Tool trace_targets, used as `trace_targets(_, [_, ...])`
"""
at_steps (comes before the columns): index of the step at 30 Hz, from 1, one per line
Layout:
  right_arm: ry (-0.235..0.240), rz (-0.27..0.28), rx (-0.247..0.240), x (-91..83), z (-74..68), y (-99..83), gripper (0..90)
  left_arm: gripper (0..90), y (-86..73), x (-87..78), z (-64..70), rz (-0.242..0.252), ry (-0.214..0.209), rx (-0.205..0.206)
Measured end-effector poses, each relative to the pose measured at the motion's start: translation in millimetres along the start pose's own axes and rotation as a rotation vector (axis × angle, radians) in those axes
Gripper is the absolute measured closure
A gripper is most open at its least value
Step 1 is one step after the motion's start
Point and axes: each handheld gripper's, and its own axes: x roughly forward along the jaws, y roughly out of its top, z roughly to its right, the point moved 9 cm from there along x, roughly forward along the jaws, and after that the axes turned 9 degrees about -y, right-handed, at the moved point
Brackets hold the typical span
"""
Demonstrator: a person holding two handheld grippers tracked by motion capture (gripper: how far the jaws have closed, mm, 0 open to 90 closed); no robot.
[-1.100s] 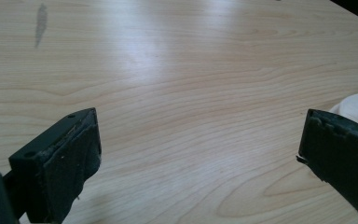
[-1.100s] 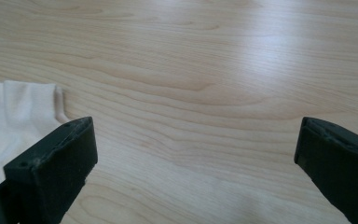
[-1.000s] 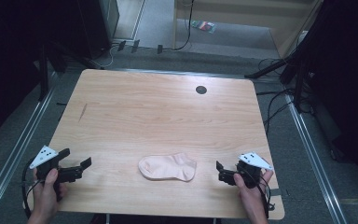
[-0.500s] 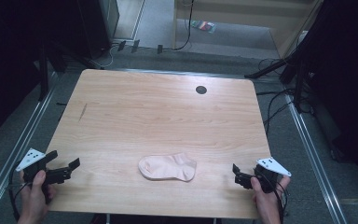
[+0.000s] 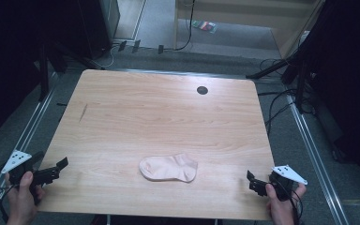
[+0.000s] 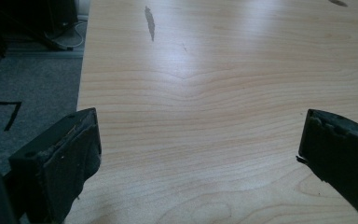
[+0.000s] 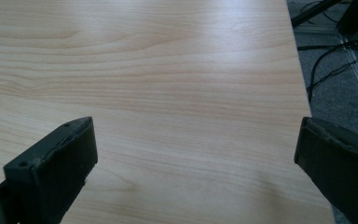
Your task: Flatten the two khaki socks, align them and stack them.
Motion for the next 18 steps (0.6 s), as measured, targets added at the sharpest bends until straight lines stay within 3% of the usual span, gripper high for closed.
trace_targets(8, [0.017, -0.007, 0.010, -2.2, 8.2, -6.0, 0.0, 0.0, -5.5, 5.5, 6.6, -0.022, -0.064, 0.035])
trace_targets(11, [0.022, -0.002, 0.028, -2.2, 6.8, -7.1, 0.0, 0.0, -5.5, 6.9, 7.9, -0.015, -0.059, 0.039])
trace_targets(15, [0.011, 0.016, 0.007, -3.3, 4.9, -8.2, 0.0, 0.0, -6.3, 10.4, 8.7, -0.025, -0.039, 0.054])
trace_targets(18, [0.015, 0.019, 0.005, -3.5, 4.2, -8.7, 0.0, 0.0, -5.6, 9.7, 7.5, -0.013, -0.049, 0.036])
